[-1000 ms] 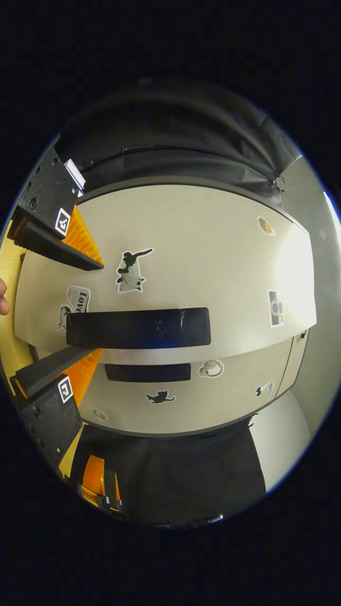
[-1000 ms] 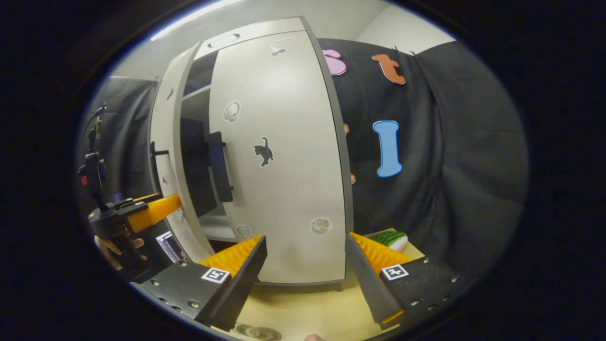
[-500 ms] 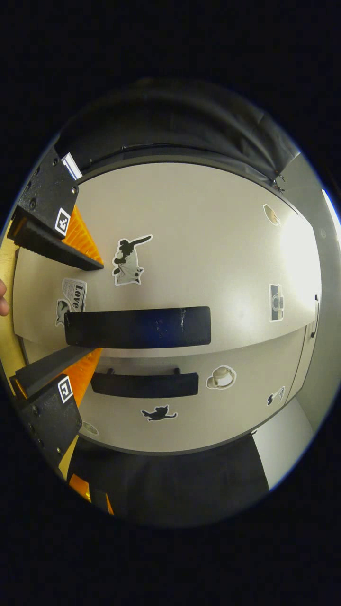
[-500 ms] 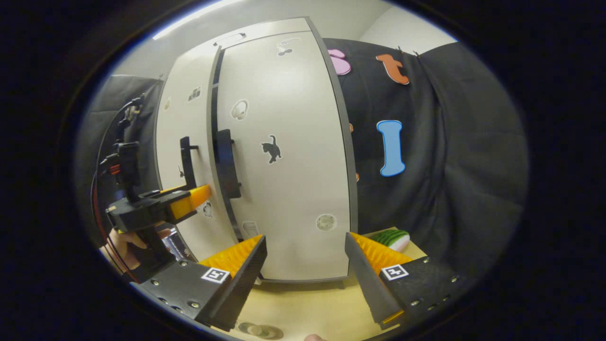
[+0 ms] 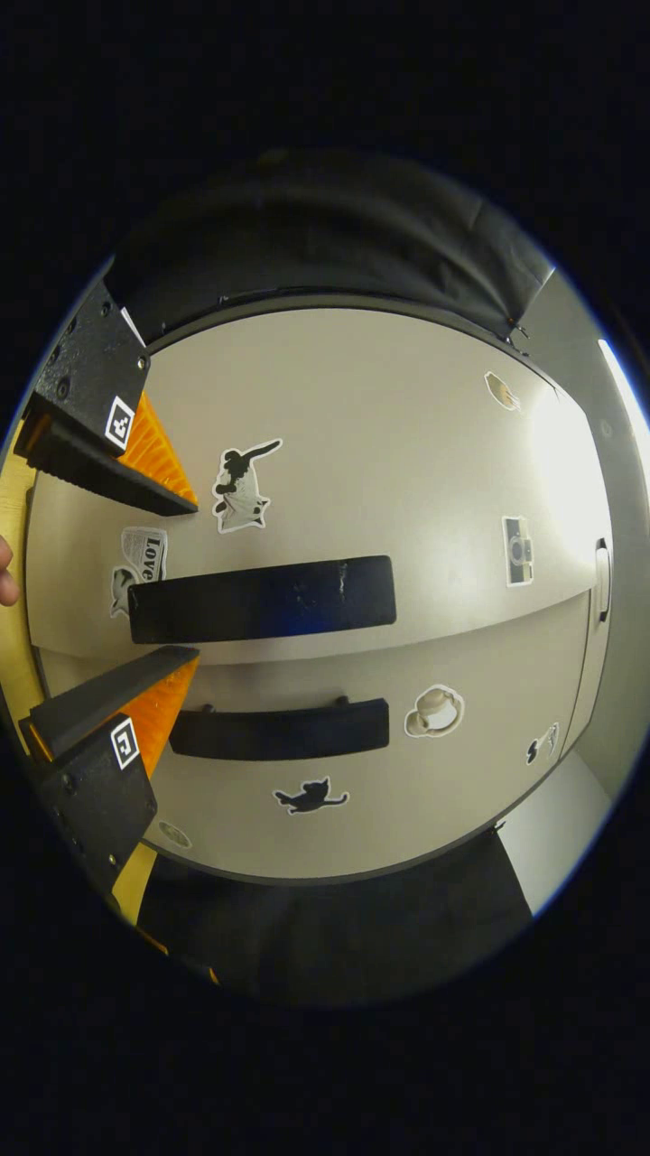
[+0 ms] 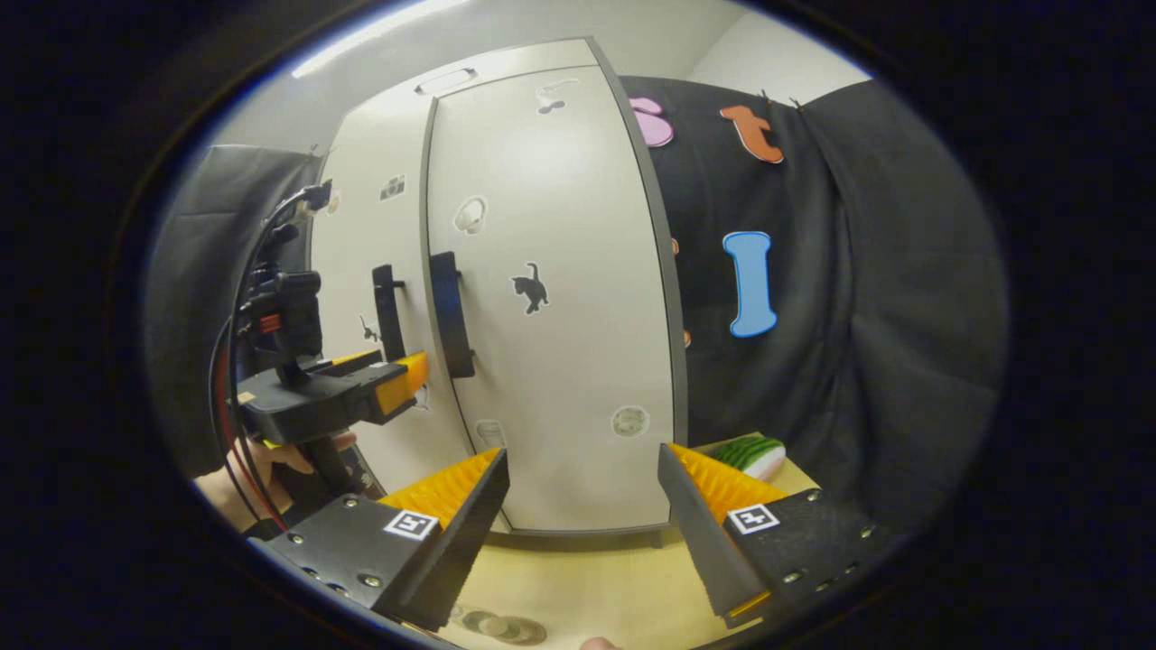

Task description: Grasp the bottle in the cabinet with the left hand and place it on the coaster, then close the right door with the right hand and the left door with the left hand.

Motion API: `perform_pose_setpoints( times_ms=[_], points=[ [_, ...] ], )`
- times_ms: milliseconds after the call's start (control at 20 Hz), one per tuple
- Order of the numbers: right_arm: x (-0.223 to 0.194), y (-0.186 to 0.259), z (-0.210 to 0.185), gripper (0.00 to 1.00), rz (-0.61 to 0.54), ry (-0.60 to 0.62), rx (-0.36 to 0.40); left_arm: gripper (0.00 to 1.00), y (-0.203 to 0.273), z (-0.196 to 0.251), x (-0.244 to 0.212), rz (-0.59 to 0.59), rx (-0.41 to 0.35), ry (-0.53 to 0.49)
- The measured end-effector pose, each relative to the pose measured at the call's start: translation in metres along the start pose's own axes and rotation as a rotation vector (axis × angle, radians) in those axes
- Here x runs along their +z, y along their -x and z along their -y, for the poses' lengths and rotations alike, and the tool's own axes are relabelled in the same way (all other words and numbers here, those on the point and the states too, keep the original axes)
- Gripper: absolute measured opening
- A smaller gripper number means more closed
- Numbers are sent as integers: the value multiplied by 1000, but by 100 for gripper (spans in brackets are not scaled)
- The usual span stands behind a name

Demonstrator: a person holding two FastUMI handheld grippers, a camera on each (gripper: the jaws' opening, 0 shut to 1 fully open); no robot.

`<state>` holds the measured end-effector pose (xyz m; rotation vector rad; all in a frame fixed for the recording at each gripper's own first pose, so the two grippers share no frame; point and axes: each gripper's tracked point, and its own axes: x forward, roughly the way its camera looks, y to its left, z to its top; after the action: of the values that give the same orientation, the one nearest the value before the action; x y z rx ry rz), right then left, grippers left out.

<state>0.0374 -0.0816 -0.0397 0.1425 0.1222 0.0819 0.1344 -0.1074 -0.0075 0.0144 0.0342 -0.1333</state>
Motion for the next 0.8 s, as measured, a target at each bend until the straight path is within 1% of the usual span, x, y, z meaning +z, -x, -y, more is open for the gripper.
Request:
perform_pose_setpoints(
  times_ms=[100,300,350,400,800],
  points=[
    [4,5,-1,100,5,7,0,92,11,2,2,-4,-6,9],
    [14,15,-6,100,23,28,-2,92,39,0,5,-22,-7,60],
    [16,17,-8,97,28,33,-3,92,46,-2,6,-26,-4,67],
    [19,19,-10,100,33,37,-2,92,54,-4,8,-26,2,70],
    [38,36,-25,100,79,71,-19,92,122,-29,26,-14,62,72]
  ],
)
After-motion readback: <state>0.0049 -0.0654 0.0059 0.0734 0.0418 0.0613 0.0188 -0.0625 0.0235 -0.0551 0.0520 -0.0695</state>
